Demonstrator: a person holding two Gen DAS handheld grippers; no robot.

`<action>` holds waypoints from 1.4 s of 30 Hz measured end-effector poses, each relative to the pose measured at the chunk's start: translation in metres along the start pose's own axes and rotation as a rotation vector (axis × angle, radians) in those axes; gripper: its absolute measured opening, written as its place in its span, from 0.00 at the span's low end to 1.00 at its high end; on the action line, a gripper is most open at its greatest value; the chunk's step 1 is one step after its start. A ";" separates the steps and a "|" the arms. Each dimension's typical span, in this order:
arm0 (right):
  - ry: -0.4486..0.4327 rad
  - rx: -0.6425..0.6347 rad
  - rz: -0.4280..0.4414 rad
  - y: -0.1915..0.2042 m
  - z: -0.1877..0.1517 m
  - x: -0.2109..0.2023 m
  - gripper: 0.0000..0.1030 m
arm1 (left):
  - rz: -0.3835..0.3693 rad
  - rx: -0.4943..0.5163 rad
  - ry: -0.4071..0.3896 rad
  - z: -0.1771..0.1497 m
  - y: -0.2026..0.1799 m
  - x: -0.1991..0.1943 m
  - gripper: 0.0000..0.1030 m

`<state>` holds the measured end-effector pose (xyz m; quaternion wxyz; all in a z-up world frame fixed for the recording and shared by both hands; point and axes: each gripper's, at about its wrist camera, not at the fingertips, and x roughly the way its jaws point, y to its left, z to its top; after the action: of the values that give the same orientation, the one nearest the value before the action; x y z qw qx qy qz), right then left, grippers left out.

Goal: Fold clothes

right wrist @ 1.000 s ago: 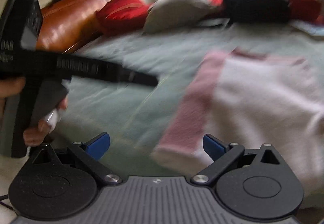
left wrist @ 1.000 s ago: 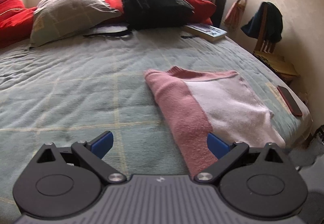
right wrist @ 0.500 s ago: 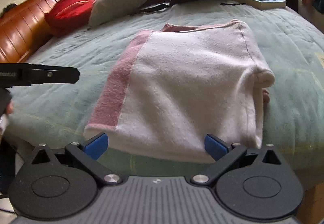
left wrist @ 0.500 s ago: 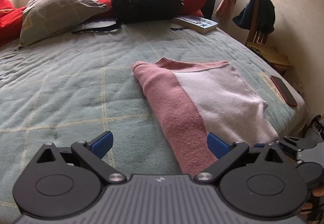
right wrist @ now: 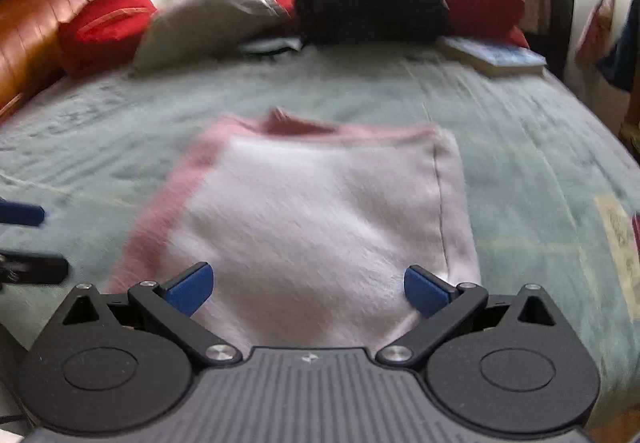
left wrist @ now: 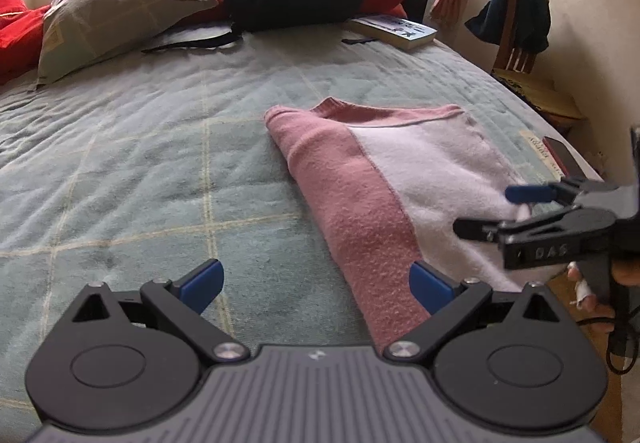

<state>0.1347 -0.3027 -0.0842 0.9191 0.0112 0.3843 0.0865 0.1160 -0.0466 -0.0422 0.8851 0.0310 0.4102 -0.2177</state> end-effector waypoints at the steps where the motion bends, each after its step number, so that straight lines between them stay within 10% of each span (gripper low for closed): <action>1: -0.007 -0.007 0.007 0.000 -0.002 0.000 1.00 | -0.001 0.003 0.001 0.001 -0.001 0.001 0.96; 22: -0.062 0.083 0.117 -0.023 -0.014 -0.011 1.00 | -0.284 0.032 -0.013 0.051 -0.045 0.048 0.96; 35: -0.179 0.215 0.253 -0.067 -0.022 -0.053 1.00 | -0.286 -0.017 0.002 0.055 -0.025 0.058 0.99; 42: -0.014 0.447 0.384 -0.142 0.005 -0.011 1.00 | -0.316 -0.241 0.087 0.046 0.026 0.068 0.99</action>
<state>0.1526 -0.4439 -0.0852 0.8631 0.2867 0.3785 0.1719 0.1980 -0.0580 -0.0652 0.8186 -0.1306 0.4711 -0.3015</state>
